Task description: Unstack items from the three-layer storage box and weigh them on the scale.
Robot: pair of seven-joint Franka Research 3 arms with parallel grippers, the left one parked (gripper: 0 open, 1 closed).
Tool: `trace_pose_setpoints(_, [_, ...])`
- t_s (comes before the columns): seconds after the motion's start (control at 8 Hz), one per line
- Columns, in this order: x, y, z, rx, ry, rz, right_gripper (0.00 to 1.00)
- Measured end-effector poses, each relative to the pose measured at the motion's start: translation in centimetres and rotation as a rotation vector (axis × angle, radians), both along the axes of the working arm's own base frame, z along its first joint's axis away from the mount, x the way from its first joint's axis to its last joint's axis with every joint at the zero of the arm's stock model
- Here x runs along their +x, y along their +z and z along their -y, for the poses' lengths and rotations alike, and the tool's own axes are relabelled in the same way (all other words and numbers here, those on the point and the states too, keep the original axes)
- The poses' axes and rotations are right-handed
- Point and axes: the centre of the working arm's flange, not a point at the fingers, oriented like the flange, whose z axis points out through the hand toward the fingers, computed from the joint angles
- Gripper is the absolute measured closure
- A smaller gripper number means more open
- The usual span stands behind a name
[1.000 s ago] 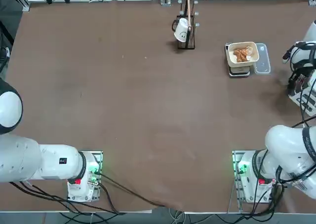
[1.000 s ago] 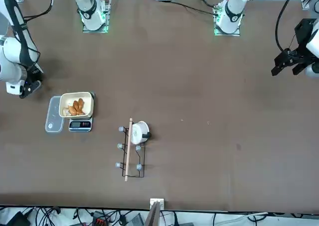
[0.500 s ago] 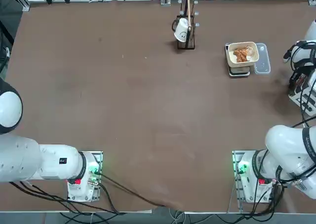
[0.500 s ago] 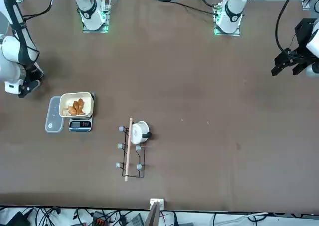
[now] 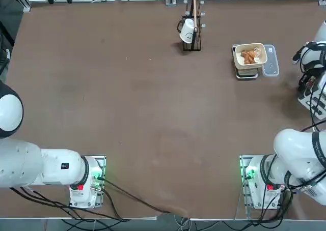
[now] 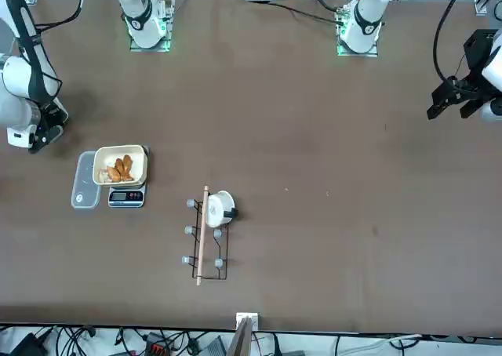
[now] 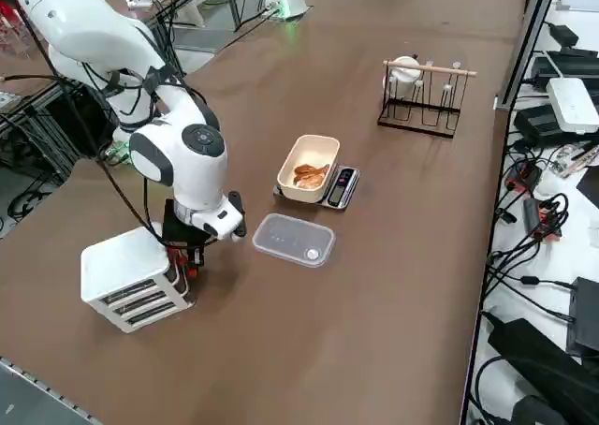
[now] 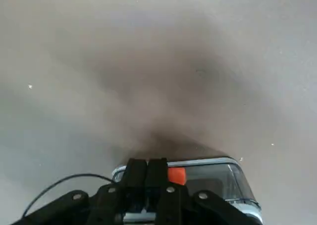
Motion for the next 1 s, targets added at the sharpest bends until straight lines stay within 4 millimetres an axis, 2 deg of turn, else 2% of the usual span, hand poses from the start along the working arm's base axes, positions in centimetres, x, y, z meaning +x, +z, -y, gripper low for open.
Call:
trace_pose_setpoints(0.38, [0.2,0.3,-0.2,-0.003,0.002,-0.018,0.98])
trace_pose_setpoints(0.62, [1.9,2.8,-1.1,-0.034,0.006,-0.091,0.98])
trace_pose_setpoints(0.75, [3.6,4.6,-2.5,-0.056,0.005,-0.092,0.98])
trace_pose_setpoints(1.0, [7.6,7.7,-7.3,-0.051,-0.045,-0.008,0.97])
